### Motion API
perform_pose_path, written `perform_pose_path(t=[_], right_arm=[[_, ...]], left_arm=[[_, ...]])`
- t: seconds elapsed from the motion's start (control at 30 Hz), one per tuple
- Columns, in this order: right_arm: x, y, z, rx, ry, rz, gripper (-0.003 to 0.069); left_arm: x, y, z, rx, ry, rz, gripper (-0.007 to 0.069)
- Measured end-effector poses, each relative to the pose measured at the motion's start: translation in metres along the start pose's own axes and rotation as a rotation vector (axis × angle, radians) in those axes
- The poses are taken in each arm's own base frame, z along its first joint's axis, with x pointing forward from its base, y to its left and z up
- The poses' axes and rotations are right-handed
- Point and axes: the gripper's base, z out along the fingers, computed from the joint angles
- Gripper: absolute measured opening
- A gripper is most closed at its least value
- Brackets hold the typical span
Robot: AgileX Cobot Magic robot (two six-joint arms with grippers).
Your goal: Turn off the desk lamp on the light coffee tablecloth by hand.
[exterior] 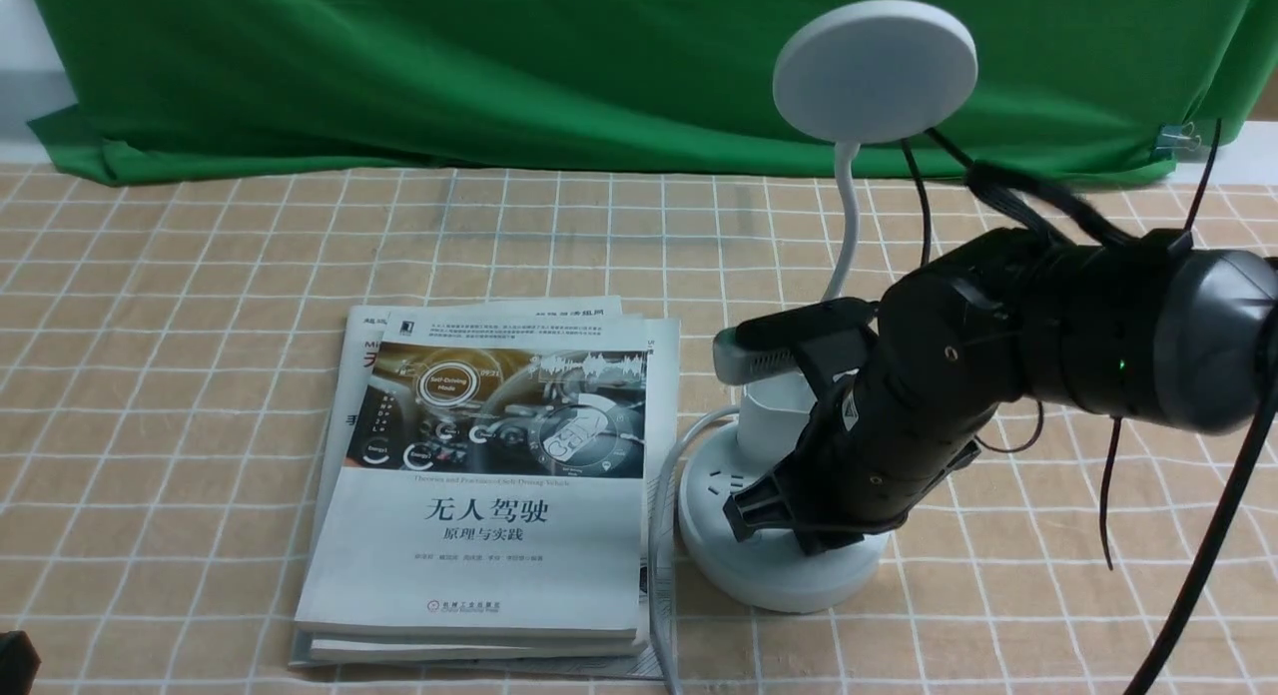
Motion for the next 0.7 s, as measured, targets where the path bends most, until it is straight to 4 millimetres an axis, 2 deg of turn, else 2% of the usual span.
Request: perform_pose_path(t=[0.27, 0.37, 0.43, 0.5, 0.53, 0.6, 0.63, 0.7], right_arm=[[0.0, 0.0, -0.006, -0.003, -0.02, -0.002, 0.0038], [0.0, 0.0, -0.018, -0.007, -0.044, -0.002, 0.0041], [0.005, -0.001, -0.035, -0.012, -0.072, -0.001, 0.0041], [0.015, -0.003, -0.055, -0.02, -0.115, -0.001, 0.0041], [0.017, -0.004, -0.059, -0.021, -0.122, -0.001, 0.0041], [0.035, -0.007, -0.075, -0.026, -0.15, -0.001, 0.0043], [0.035, -0.007, -0.075, -0.026, -0.15, -0.001, 0.0043], [0.057, -0.011, -0.092, -0.033, -0.183, 0.0, 0.0043]], left_arm=[[0.0, 0.0, 0.0, 0.0, 0.0, 0.0, 0.0005], [0.0, 0.0, 0.0, 0.0, 0.0, 0.0, 0.0005], [0.0, 0.0, 0.0, 0.0, 0.0, 0.0, 0.0005], [0.0, 0.0, 0.0, 0.0, 0.0, 0.0, 0.0005], [0.0, 0.0, 0.0, 0.0, 0.0, 0.0, 0.0005], [0.0, 0.0, 0.0, 0.0, 0.0, 0.0, 0.0005], [0.0, 0.0, 0.0, 0.0, 0.0, 0.0, 0.0005], [0.0, 0.0, 0.0, 0.0, 0.0, 0.0, 0.0005]])
